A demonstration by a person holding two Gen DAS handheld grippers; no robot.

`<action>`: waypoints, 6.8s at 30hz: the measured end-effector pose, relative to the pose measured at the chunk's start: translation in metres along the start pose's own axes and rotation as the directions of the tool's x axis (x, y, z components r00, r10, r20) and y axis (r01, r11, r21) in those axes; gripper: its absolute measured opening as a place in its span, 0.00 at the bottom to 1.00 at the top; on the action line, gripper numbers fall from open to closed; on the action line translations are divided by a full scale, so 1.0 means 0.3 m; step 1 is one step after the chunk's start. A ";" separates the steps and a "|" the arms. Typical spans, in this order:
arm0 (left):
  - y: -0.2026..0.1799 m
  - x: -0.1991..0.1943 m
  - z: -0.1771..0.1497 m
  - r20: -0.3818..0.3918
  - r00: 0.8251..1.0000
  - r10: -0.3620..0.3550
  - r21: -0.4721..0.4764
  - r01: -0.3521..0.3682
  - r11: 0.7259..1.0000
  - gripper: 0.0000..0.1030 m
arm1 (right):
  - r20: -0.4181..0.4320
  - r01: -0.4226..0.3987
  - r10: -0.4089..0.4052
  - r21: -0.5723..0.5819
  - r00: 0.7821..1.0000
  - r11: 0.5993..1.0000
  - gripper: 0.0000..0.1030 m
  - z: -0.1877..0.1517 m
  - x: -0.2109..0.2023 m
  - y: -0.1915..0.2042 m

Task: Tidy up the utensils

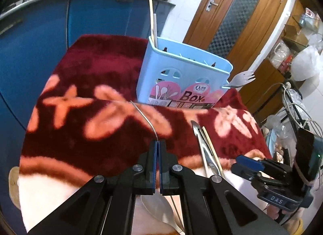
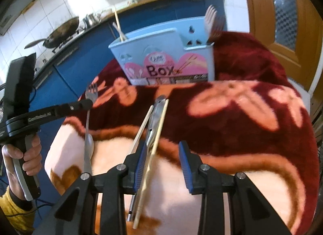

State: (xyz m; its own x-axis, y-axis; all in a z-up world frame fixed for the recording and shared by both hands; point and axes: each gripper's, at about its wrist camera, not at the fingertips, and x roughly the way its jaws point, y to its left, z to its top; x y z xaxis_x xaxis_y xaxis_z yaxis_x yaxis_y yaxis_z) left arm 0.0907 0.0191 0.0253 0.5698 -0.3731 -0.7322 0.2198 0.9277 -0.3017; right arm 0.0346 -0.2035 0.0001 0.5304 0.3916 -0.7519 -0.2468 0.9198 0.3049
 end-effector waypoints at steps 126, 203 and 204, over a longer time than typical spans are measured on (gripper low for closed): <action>-0.087 0.143 0.306 0.453 0.886 0.098 0.087 -0.153 0.984 0.04 | 0.664 0.195 -0.146 0.000 0.733 0.981 0.31 0.421 0.046 -0.060; -0.140 -0.072 -0.303 -0.091 0.988 0.127 0.026 -0.125 0.992 0.22 | 0.409 0.107 -0.114 0.039 0.905 0.993 0.40 -0.223 -0.272 -0.023; -0.139 -0.067 -0.304 -0.097 0.987 0.131 0.026 -0.129 0.991 0.22 | 0.410 0.108 -0.115 0.041 0.905 0.993 0.40 -0.226 -0.274 -0.027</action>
State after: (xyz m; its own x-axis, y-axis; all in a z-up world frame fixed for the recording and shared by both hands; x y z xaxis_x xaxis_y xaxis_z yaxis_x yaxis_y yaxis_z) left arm -0.0021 -0.0130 -0.0032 0.5144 -0.2476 -0.8210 0.1653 0.9681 -0.1884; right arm -0.0619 -0.2448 0.0199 0.8407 0.2581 -0.4761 -0.1544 0.9569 0.2461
